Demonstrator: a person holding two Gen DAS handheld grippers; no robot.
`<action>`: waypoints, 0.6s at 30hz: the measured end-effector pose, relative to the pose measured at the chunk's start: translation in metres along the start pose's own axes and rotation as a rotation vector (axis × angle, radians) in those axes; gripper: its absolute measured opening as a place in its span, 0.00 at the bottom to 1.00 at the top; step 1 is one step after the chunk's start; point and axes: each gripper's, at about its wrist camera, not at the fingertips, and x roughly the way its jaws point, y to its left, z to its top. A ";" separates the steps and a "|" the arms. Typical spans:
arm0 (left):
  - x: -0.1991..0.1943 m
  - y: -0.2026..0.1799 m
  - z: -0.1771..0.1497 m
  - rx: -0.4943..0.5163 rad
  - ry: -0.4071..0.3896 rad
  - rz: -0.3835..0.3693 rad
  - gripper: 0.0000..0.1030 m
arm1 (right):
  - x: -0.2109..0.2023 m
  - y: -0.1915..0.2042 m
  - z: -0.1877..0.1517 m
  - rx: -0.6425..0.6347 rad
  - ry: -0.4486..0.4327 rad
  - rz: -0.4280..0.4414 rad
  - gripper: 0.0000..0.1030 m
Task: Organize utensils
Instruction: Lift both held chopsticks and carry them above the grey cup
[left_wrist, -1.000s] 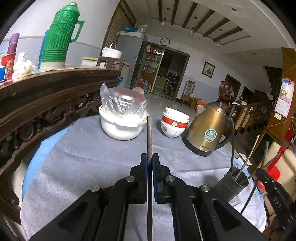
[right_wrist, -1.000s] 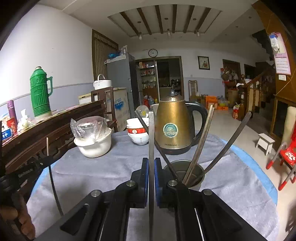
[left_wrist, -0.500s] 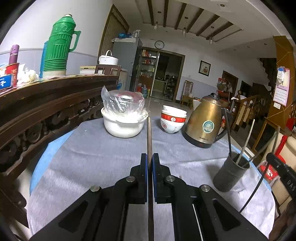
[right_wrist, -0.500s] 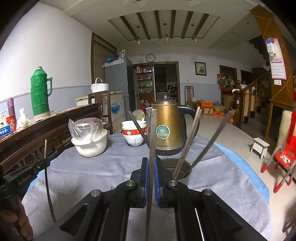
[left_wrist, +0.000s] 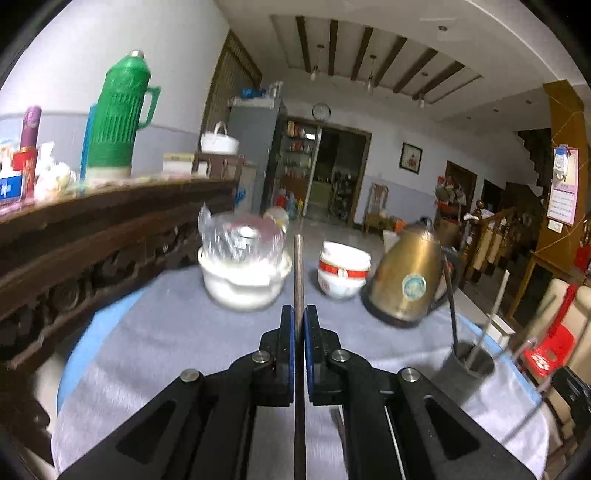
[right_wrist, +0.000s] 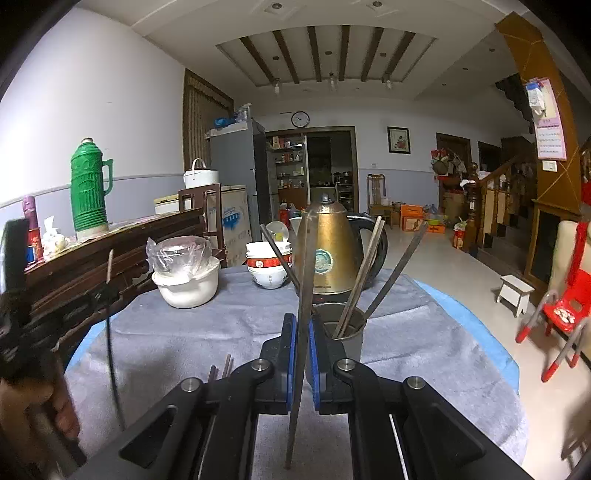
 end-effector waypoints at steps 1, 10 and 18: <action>0.005 -0.003 0.001 0.004 -0.007 0.005 0.05 | 0.000 0.000 0.000 -0.001 0.000 -0.001 0.07; 0.028 0.000 -0.022 0.002 -0.031 0.096 0.05 | 0.001 -0.001 -0.002 0.003 -0.001 0.004 0.07; -0.005 0.015 -0.031 -0.043 -0.045 0.098 0.05 | -0.004 0.000 -0.003 -0.005 -0.003 0.013 0.07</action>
